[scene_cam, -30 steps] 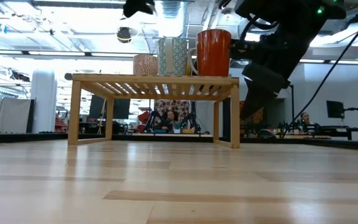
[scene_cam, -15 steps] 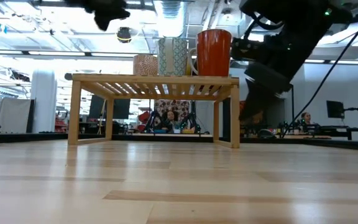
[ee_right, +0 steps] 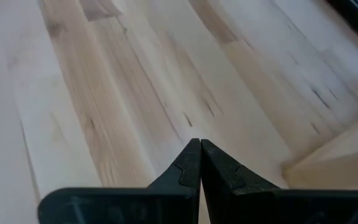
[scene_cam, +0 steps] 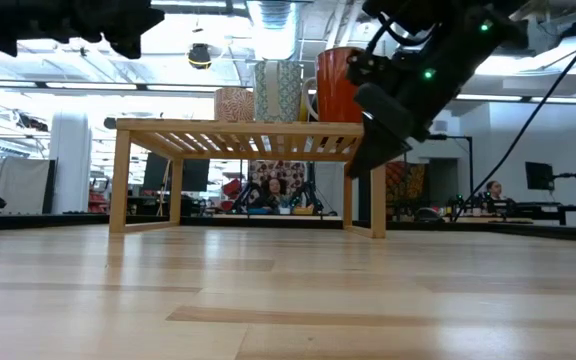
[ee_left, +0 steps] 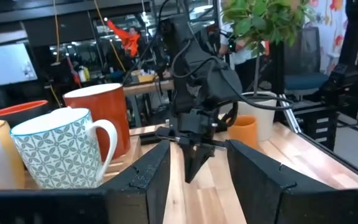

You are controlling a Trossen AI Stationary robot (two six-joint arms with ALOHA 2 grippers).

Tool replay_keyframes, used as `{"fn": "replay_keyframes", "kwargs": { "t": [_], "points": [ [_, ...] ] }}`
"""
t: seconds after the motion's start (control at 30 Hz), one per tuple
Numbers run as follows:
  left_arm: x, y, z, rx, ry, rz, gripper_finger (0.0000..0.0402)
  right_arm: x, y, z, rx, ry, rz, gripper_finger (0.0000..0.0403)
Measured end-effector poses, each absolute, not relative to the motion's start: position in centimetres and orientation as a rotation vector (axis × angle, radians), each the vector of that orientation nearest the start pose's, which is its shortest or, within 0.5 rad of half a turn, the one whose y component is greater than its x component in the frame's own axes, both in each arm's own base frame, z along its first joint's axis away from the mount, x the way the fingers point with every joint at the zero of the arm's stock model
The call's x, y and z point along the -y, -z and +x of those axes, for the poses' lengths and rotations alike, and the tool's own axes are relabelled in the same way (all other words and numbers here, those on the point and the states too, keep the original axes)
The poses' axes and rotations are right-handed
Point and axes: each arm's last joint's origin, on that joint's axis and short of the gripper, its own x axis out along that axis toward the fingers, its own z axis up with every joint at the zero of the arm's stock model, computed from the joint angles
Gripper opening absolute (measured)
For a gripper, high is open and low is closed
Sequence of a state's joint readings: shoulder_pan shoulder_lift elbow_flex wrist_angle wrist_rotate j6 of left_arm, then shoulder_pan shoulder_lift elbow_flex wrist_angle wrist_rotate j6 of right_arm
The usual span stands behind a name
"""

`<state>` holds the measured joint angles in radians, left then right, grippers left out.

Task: Place coffee mugs
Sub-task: Put the light orange mug on the shelf

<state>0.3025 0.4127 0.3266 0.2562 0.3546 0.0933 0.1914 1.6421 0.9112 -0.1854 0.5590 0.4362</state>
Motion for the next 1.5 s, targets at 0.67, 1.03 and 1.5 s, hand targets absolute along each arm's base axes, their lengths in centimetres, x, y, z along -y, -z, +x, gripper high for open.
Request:
{"fn": "replay_keyframes", "kwargs": {
  "t": [0.67,1.03,1.5],
  "points": [
    [-2.6,-25.8,11.8,0.153,0.044,0.173,0.0147,-7.3,-21.8,28.1,-1.484,0.32,0.504,0.0031],
    [-2.6,-25.8,11.8,0.154,0.042,0.181,0.0147,-9.4,-22.7,25.2,-1.695,0.388,0.588,0.0031],
    [-2.6,-25.8,11.8,0.154,0.041,0.181,0.0147,-11.2,-25.5,23.1,-1.61,0.487,0.785,0.003]
  ]
}}
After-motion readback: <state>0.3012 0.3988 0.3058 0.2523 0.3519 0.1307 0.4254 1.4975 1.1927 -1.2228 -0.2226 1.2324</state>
